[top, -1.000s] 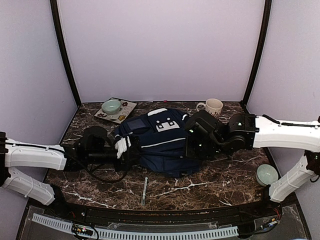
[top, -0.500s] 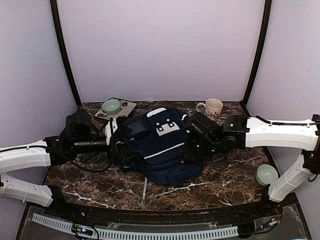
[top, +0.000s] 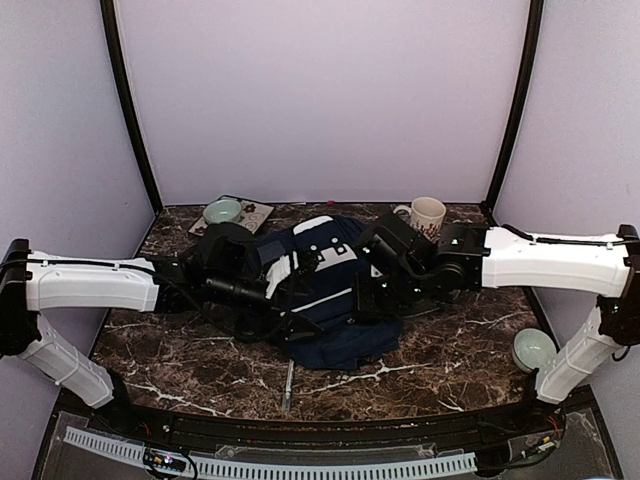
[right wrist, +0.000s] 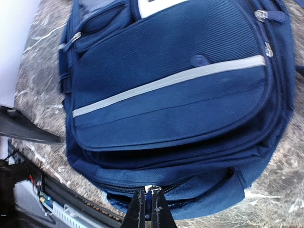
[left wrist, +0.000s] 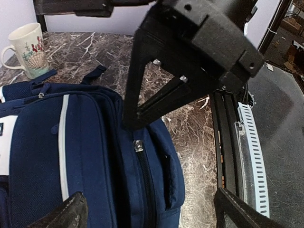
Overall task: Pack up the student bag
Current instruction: Hold the largest pocket of the student bag, then zip the student bag into the largest pocket of the bag.
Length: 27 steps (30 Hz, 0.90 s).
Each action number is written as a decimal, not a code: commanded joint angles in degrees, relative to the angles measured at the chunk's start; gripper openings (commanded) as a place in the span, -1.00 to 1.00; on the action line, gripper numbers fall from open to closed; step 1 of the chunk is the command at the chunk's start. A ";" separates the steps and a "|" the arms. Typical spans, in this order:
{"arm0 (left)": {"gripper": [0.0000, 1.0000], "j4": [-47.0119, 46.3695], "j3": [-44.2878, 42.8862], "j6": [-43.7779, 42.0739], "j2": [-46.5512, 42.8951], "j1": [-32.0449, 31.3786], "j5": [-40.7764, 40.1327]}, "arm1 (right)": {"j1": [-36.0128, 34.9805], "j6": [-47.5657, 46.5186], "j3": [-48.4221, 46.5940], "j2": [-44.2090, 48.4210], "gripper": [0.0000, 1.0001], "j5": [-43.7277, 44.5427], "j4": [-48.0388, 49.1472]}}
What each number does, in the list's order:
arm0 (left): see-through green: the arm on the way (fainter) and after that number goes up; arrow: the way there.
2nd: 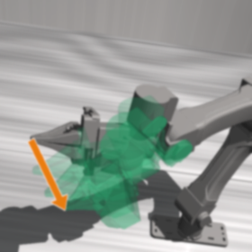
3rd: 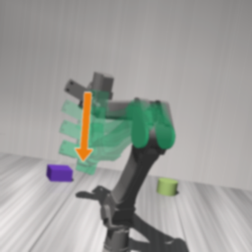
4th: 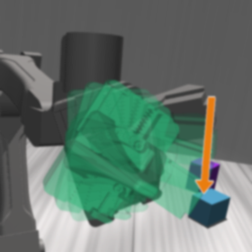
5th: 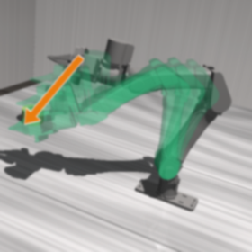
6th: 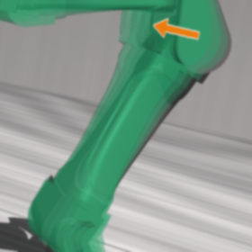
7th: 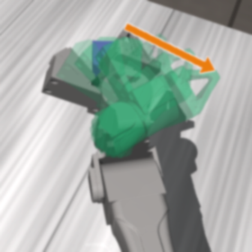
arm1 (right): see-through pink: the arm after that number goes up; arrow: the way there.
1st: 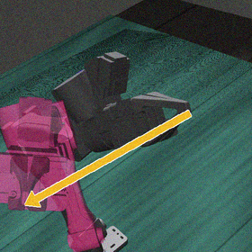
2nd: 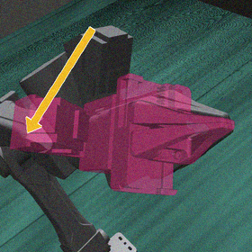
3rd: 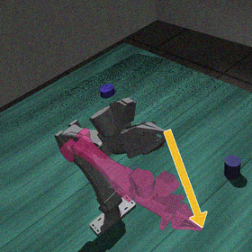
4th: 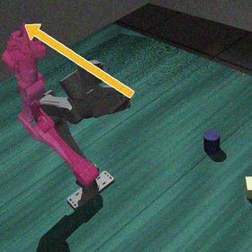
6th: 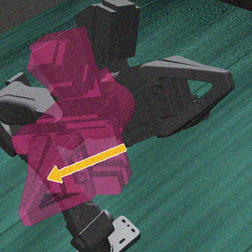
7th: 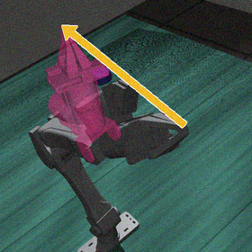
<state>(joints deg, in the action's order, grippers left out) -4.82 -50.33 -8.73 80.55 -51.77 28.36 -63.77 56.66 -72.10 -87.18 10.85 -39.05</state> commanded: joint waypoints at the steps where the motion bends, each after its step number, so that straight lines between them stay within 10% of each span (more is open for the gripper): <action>1: 0.87 4.05 -4.11 1.36 3.29 -1.04 -1.05 | -0.77 -4.45 -3.72 1.45 -1.00 -5.99 11.87; 10: 0.50 2.80 -0.92 -0.08 3.02 -1.05 -4.64 | -1.10 -7.21 -3.15 2.47 -1.00 -10.16 17.13; 21: -0.99 3.17 2.99 -1.72 -3.13 -1.05 -12.15 | 0.38 -5.15 2.38 7.62 -1.00 -6.24 20.67; 27: -1.00 3.98 5.54 -1.18 -7.69 -1.05 -17.37 | 1.13 -4.37 3.45 9.03 -1.00 -3.20 18.86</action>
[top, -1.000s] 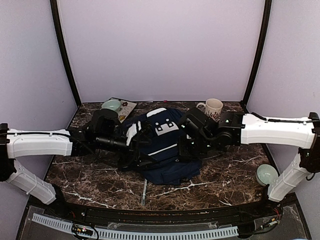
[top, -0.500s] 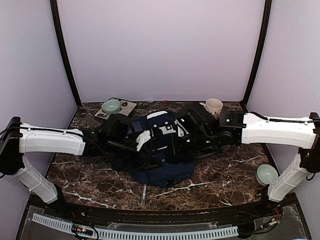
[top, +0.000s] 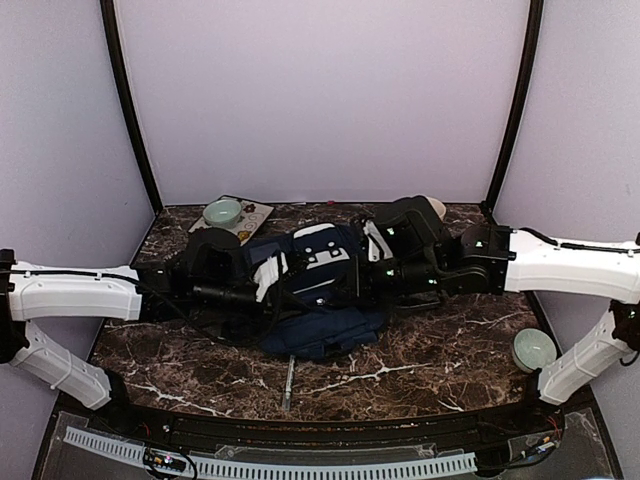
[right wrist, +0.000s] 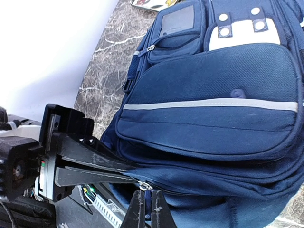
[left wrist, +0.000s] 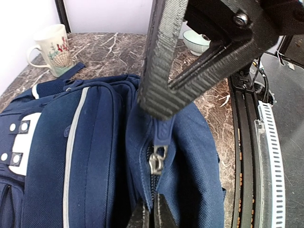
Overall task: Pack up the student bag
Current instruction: Zip the student bag into the largest pocket of the bag.
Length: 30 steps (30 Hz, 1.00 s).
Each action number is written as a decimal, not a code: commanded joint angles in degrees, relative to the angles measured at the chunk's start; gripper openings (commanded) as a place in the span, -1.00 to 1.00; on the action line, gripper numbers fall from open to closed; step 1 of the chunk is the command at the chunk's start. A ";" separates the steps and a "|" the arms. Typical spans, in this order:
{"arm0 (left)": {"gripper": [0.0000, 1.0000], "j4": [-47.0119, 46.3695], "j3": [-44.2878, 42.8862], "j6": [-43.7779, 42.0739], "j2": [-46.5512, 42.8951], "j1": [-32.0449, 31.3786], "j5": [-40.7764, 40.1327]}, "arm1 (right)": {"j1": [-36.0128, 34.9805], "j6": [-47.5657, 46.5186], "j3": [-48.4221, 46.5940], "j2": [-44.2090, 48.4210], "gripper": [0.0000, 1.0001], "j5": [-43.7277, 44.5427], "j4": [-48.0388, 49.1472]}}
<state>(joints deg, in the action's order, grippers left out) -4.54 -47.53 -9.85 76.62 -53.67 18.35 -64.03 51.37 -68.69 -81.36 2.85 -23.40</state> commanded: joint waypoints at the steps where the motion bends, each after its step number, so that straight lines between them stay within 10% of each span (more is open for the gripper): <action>1: -1.00 3.86 3.07 -0.08 -4.61 0.90 -8.12 | 1.64 0.93 0.04 3.34 -1.00 5.55 2.14; 26: -1.00 15.33 6.14 -3.57 -24.42 1.02 -17.65 | 3.37 0.97 4.29 4.23 -1.00 4.88 3.54; 30: -0.64 17.49 3.92 -3.17 -25.14 0.98 -17.99 | 1.99 -2.24 -1.81 -1.01 -1.00 0.80 4.36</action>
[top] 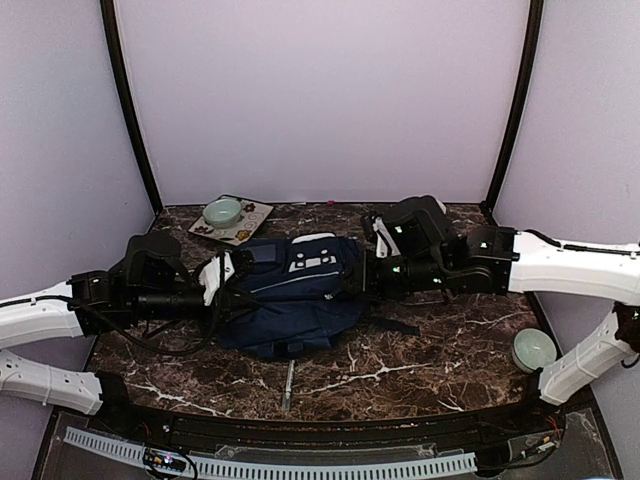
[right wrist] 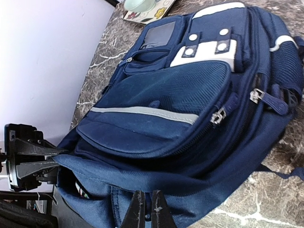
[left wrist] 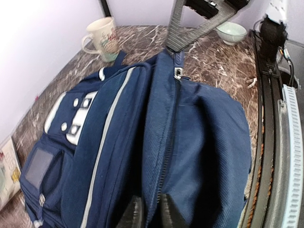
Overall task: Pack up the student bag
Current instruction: Zip the student bag into the largest pocket of the bag.
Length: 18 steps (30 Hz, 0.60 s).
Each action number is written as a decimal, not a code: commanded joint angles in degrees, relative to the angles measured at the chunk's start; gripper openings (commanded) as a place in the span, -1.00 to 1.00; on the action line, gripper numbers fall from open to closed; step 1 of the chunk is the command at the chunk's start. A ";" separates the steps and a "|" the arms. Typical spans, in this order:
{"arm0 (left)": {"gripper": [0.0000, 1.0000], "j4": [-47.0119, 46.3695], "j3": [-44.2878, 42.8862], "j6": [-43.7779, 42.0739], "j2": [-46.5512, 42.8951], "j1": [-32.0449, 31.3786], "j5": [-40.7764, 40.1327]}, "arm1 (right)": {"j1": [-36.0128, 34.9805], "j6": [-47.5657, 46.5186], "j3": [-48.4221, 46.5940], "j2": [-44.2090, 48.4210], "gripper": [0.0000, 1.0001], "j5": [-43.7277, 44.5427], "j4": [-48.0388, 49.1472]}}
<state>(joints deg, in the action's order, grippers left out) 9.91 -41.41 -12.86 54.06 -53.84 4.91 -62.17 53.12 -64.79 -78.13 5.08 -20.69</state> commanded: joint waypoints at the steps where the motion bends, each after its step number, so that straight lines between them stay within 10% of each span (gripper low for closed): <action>1: -0.50 3.55 -2.93 0.01 -2.64 1.19 -4.83 | -0.20 -4.47 -7.16 -5.58 -1.00 -1.98 1.62; 10: 0.94 9.76 -9.97 1.69 -2.77 1.20 -2.57 | -0.54 -9.51 -21.69 -16.91 -1.00 -6.96 1.23; 18: 0.97 13.71 -12.26 4.53 1.75 1.20 7.66 | -0.57 -10.76 -24.36 -19.11 -1.00 -8.29 0.60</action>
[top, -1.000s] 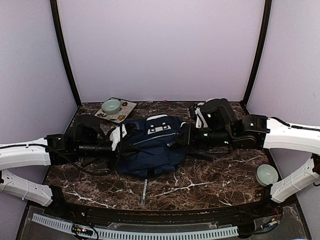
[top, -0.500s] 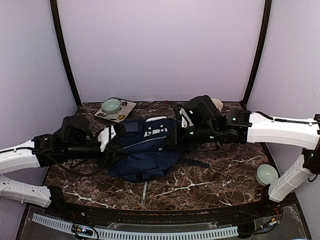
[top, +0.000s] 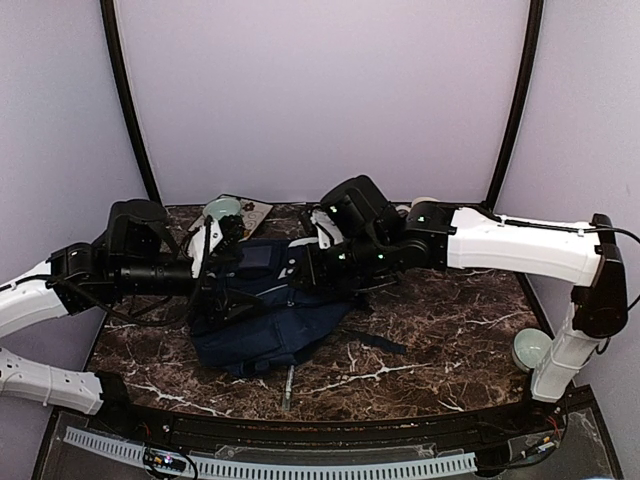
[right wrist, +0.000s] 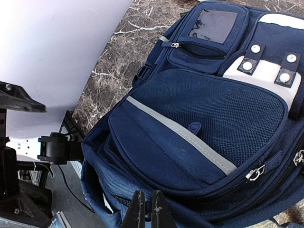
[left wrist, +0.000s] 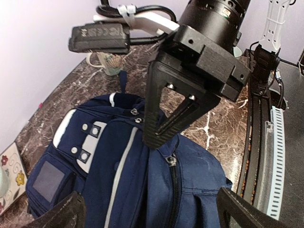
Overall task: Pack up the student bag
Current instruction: Zip the student bag into the largest pocket of the bag, then hold the largest pocket of the student bag, then zip the student bag into the largest pocket of the bag.
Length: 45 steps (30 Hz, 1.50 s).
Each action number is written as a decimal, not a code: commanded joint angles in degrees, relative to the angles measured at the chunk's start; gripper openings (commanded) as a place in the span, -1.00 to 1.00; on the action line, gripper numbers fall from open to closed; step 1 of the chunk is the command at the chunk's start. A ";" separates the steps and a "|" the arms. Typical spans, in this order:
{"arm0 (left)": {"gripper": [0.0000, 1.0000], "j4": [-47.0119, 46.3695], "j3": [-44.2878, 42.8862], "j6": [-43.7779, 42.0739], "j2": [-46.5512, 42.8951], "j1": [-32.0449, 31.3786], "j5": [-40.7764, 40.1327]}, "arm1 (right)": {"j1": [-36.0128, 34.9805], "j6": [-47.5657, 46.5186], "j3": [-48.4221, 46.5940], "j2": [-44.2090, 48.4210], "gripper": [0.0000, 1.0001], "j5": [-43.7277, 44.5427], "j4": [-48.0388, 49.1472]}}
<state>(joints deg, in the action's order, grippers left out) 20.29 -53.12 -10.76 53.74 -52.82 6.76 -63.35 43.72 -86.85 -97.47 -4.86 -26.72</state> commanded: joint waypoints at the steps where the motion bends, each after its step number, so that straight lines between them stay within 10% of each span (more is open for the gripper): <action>1: 0.97 3.13 -0.42 3.10 2.76 0.17 6.14 | 0.60 -1.36 -2.20 0.36 -1.00 1.74 6.67; 16: 0.50 -1.07 2.67 4.20 11.64 0.17 5.87 | 0.55 -0.67 0.99 3.37 -1.00 2.58 7.86; 23: -0.98 -1.86 2.63 4.94 13.74 0.17 4.68 | 0.60 1.59 7.06 8.79 -1.00 5.09 10.16; 45: -1.00 1.19 1.50 8.51 9.77 2.72 -3.22 | 8.04 9.38 29.23 25.66 -1.00 21.87 -0.55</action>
<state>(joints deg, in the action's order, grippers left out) 17.32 -50.85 -3.16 66.24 -52.34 9.28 -58.11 51.79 -59.40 -75.00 8.86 -21.41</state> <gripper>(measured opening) 0.059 0.023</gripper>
